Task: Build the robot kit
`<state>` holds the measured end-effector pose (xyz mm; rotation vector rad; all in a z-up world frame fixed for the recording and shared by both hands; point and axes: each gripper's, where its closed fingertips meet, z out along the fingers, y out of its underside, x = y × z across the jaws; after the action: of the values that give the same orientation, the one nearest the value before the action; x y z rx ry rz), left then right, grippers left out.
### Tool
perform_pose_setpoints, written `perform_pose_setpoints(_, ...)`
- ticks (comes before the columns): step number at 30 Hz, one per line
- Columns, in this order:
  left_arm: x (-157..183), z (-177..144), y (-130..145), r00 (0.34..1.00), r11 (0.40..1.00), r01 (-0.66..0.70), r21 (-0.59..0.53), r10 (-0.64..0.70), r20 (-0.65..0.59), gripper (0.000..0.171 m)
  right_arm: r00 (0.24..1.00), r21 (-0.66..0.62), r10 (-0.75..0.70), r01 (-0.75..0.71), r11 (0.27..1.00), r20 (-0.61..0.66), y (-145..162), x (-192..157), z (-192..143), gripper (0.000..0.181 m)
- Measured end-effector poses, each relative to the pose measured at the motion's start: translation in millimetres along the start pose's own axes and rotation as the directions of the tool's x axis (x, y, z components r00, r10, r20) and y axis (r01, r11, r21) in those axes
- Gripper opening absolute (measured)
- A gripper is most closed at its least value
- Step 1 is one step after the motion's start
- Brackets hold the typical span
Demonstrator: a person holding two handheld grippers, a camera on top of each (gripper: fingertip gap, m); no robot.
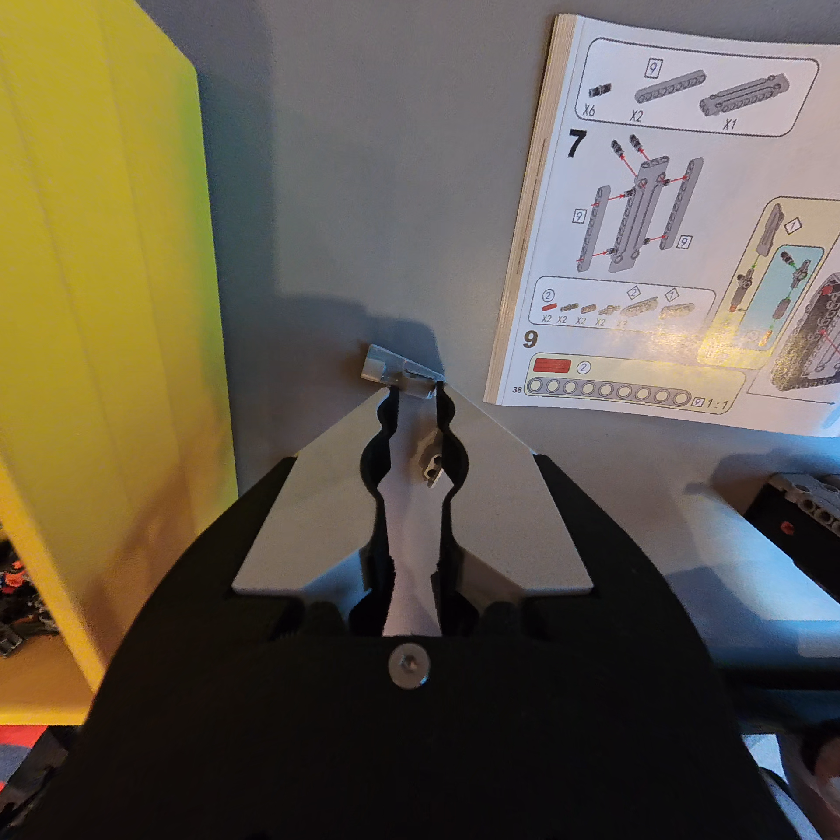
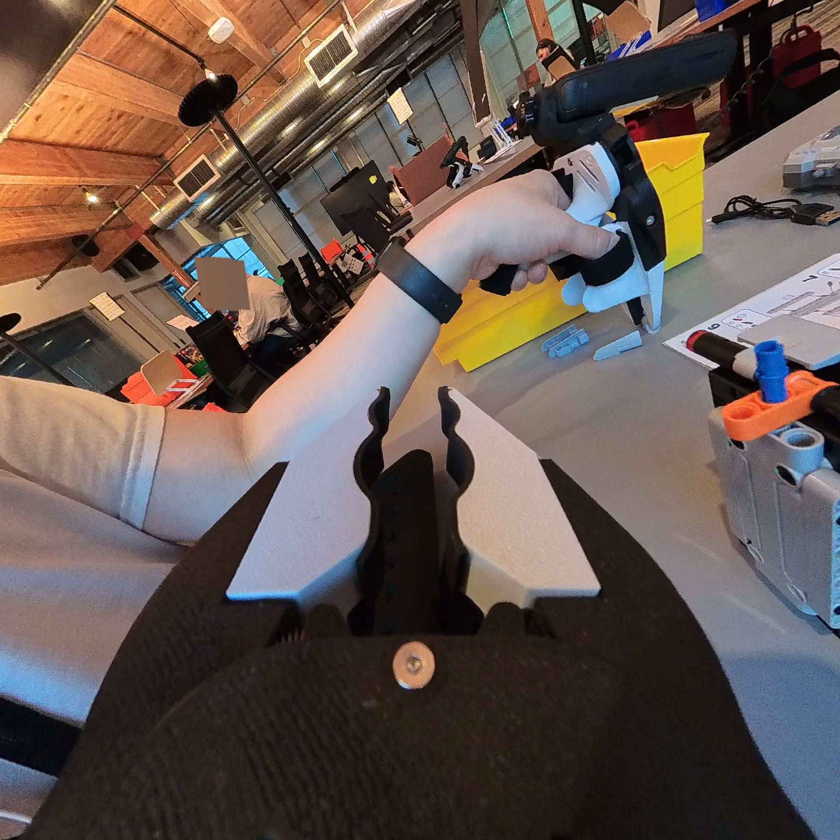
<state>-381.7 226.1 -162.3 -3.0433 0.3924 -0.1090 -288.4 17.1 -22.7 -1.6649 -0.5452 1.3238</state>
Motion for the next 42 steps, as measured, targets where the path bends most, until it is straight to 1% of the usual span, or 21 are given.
perform_pose_setpoints(4,-2,0,3,1.000,1.000,-0.003,-0.009,0.003,-0.024,0.013,1.000,-0.009,-0.004,0.004,1.000,0.001,2,-1,1,0.022)
perform_pose_setpoints(6,-5,-2,2,1.000,1.000,-0.019,0.008,0.019,-0.018,0.013,1.000,-0.009,-0.004,0.004,1.000,0.002,2,-1,1,0.022)
perform_pose_setpoints(11,-10,-13,-5,0.997,0.992,-0.067,0.107,0.069,-0.021,0.013,1.000,-0.010,-0.001,0.001,1.000,0.002,2,0,1,0.022)
perform_pose_setpoints(14,0,-27,-6,0.989,0.975,-0.101,0.198,0.120,-0.086,0.013,1.000,-0.015,-0.004,0.004,1.000,-0.003,4,1,1,0.022)
perform_pose_setpoints(16,10,-39,-3,0.973,0.946,-0.158,0.283,0.199,-0.121,0.013,1.000,-0.016,-0.002,0.002,1.000,-0.005,4,2,2,0.022)
perform_pose_setpoints(17,17,-45,1,0.958,0.927,-0.194,0.320,0.249,-0.143,0.013,1.000,-0.016,-0.003,0.003,1.000,-0.008,4,3,2,0.022)
perform_pose_setpoints(19,36,-54,17,0.903,0.880,-0.277,0.385,0.375,-0.209,0.013,1.000,-0.021,-0.011,0.011,1.000,-0.009,5,3,3,0.022)
perform_pose_setpoints(22,47,-65,39,0.843,0.808,-0.339,0.481,0.489,-0.227,0.014,0.999,-0.046,-0.051,0.050,0.998,-0.019,11,4,6,0.022)
perform_pose_setpoints(25,53,-74,57,0.801,0.724,-0.373,0.581,0.567,-0.191,0.014,0.991,-0.110,-0.125,0.119,0.987,-0.057,23,9,13,0.021)
perform_pose_setpoints(26,57,-76,63,0.784,0.685,-0.389,0.616,0.597,-0.169,0.014,0.986,-0.133,-0.155,0.145,0.980,-0.064,27,11,15,0.021)
perform_pose_setpoints(28,59,-78,74,0.767,0.614,-0.428,0.663,0.635,-0.092,0.014,0.974,-0.171,-0.211,0.195,0.966,-0.082,33,14,20,0.021)
perform_pose_setpoints(30,62,-77,84,0.740,0.543,-0.488,0.683,0.673,-0.007,0.014,0.963,-0.199,-0.243,0.217,0.956,-0.115,36,20,24,0.021)
perform_pose_setpoints(32,62,-76,91,0.721,0.492,-0.531,0.689,0.690,0.063,0.013,0.964,-0.199,-0.224,0.194,0.961,-0.142,33,24,29,0.021)
perform_pose_setpoints(36,74,-81,105,0.654,0.391,-0.579,0.715,0.747,0.121,0.013,0.957,-0.190,-0.203,0.164,0.968,-0.206,20,30,37,0.020)
perform_pose_setpoints(38,79,-83,110,0.624,0.341,-0.596,0.727,0.767,0.151,0.013,0.936,-0.196,-0.220,0.169,0.966,-0.275,14,39,41,0.018)
perform_pose_setpoints(40,85,-84,120,0.582,0.300,-0.607,0.736,0.798,0.155,0.013,0.919,-0.201,-0.233,0.175,0.964,-0.319,12,44,46,0.017)
perform_pose_setpoints(42,89,-84,127,0.555,0.268,-0.611,0.745,0.816,0.161,0.013,0.910,-0.195,-0.230,0.170,0.966,-0.346,12,46,52,0.016)
